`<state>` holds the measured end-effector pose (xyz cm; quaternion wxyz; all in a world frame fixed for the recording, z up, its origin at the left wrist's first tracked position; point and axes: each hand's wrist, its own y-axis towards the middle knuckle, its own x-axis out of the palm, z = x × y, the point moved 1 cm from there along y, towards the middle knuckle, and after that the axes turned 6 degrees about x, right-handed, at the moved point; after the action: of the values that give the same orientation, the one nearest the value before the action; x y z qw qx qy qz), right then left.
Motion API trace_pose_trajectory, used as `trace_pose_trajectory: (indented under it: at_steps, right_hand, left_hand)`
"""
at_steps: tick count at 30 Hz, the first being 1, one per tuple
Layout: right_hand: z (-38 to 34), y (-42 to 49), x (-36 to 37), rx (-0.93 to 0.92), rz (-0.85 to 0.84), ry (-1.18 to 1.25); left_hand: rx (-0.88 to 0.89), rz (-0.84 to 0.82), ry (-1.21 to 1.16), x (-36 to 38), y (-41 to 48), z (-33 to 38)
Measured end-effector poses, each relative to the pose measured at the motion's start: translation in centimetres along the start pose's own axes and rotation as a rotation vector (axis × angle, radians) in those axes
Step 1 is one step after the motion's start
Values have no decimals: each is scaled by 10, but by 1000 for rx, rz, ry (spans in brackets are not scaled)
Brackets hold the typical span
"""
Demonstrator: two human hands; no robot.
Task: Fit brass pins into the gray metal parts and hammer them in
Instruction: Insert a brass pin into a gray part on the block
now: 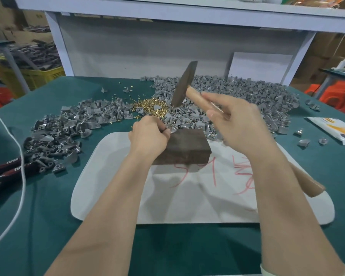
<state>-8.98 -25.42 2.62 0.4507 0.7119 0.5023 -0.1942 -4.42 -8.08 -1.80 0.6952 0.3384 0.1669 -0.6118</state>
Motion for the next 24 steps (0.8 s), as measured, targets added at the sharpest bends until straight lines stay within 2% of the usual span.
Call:
trace_pose_trajectory:
  at_steps: [4,6,10,14,15,17,20,21,24]
  right_hand:
    - [-1,-3,5,4,-209,-123]
    - [-3,-5,5,9,-181,-121]
    - [-5,-4,-1,-4,-9,-54]
    - [-3,-4,0,12,-237,-130]
    - [-3,-5,2,27,-252,-141]
    - [-5,-7,3,39,-191,-135]
    - [-5,-6,-1,-4,9,-50]
    - [-5,-4,-3,-15,9,-26]
    - [-4,-4,3,-15,-214,-112]
  left_hand:
    - [1,-15,2,0,1,-1]
    - [3,-11,1,0,1,-1]
    - [1,-2,-11,1,1,-2]
    - [5,-21,-11,1,3,-2]
    - [3,-21,-14,1,2,-2]
    - [8,-18,-4,1,2,-2]
    - [14,-2,-4,1,1,-2]
    - [14,1,-6,1,1,-2]
    - [12,-15,-4,1,1,-2]
